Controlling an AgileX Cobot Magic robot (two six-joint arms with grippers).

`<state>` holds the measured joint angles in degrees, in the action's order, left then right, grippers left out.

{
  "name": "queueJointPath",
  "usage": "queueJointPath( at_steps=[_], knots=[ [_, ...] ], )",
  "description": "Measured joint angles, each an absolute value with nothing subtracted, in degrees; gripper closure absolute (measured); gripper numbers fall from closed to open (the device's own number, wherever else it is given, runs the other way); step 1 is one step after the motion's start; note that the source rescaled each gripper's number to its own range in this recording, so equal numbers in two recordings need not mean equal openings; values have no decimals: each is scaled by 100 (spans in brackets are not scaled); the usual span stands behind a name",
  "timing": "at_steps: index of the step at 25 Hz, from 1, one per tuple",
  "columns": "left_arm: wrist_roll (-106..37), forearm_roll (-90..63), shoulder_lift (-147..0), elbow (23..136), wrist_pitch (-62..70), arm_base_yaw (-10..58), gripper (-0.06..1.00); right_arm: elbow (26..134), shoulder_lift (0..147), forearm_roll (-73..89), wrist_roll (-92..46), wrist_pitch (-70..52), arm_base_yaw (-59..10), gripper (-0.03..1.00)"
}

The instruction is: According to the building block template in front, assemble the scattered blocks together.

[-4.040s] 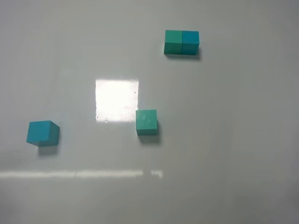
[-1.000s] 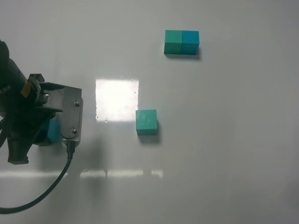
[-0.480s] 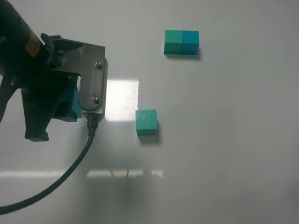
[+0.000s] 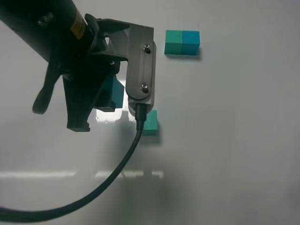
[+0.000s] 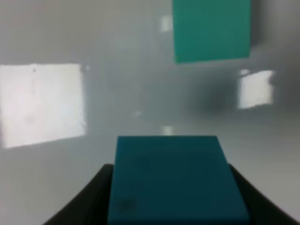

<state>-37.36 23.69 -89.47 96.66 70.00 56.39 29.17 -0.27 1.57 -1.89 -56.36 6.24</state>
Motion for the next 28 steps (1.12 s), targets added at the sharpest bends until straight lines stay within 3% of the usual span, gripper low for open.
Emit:
queueJointPath(
  at_steps=[8,28],
  knots=[
    [-3621,2520,-9679,10512,6955,5879,93,2917,-27,157,-189,-5636,624,7],
    [-3344,2241,-10546,10926,6635,6117,93,2917,-27,162,-189,-5631,624,9]
  ],
)
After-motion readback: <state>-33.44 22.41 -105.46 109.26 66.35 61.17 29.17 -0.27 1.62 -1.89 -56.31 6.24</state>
